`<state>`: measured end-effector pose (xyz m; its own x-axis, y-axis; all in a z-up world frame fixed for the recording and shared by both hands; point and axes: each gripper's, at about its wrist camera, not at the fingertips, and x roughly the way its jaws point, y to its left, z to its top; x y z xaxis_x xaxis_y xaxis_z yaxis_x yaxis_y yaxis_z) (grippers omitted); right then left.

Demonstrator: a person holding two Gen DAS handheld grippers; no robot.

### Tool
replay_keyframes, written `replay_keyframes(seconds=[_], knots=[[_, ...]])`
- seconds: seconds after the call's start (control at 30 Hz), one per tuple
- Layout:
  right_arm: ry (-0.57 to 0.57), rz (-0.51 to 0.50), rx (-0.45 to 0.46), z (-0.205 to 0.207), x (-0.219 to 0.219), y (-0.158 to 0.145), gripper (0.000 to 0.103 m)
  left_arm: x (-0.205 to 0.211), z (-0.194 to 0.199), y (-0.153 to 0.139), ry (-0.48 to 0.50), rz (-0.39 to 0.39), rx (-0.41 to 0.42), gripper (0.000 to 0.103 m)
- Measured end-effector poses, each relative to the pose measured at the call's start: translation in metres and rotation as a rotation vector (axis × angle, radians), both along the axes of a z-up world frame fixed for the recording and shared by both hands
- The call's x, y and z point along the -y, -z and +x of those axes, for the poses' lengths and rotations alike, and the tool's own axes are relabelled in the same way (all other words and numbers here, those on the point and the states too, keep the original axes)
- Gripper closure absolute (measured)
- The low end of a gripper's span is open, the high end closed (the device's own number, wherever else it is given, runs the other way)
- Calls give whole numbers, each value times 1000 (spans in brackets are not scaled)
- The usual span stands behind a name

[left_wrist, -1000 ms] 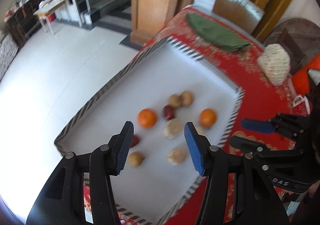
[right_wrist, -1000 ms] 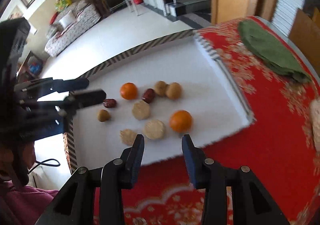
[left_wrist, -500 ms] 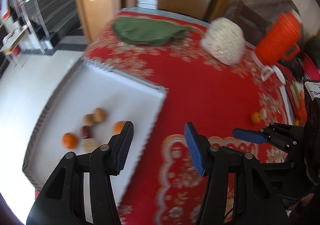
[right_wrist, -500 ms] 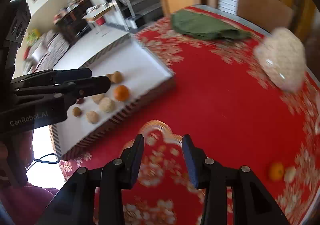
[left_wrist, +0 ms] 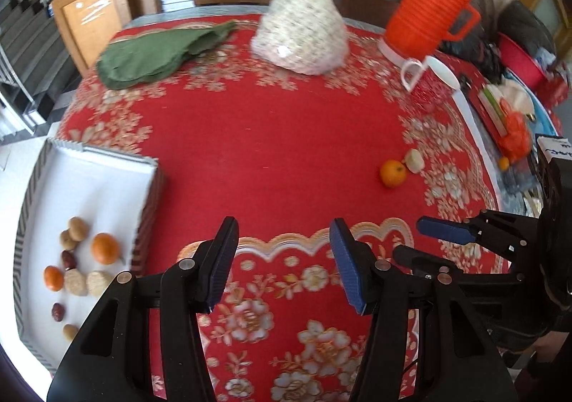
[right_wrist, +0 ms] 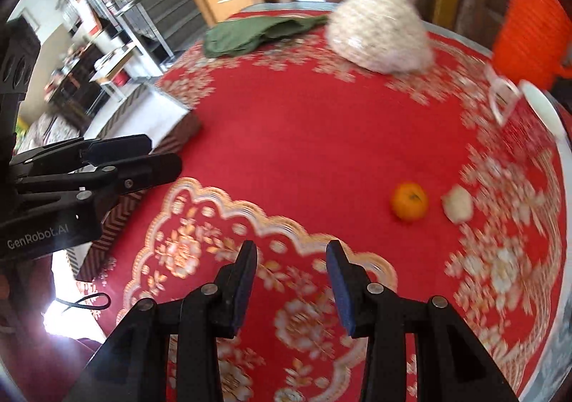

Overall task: Organize fruits
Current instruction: 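Move both grippers back toward the mandarin and last beige cake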

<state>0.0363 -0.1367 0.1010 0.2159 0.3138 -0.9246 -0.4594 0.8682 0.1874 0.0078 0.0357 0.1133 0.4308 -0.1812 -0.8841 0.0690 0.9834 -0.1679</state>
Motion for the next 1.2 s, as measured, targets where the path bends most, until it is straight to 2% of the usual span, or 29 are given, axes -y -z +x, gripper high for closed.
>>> replay_keyframes(seconds=[0.13, 0.23, 0.37, 0.63, 1.2], knots=[[63, -8, -12, -1, 31, 5, 64, 20, 8, 4, 47, -11, -8, 50], [107, -11, -19, -1, 52, 8, 64, 37, 15, 8, 81, -18, -16, 45], [155, -20, -32, 0, 74, 13, 63, 57, 26, 11, 124, -41, -23, 44], [187, -14, -48, 3, 93, 22, 63, 96, 49, 31, 204, -25, -46, 44], [244, -12, -67, 17, 128, 39, 63, 151, 81, 66, 280, 3, -71, 44]])
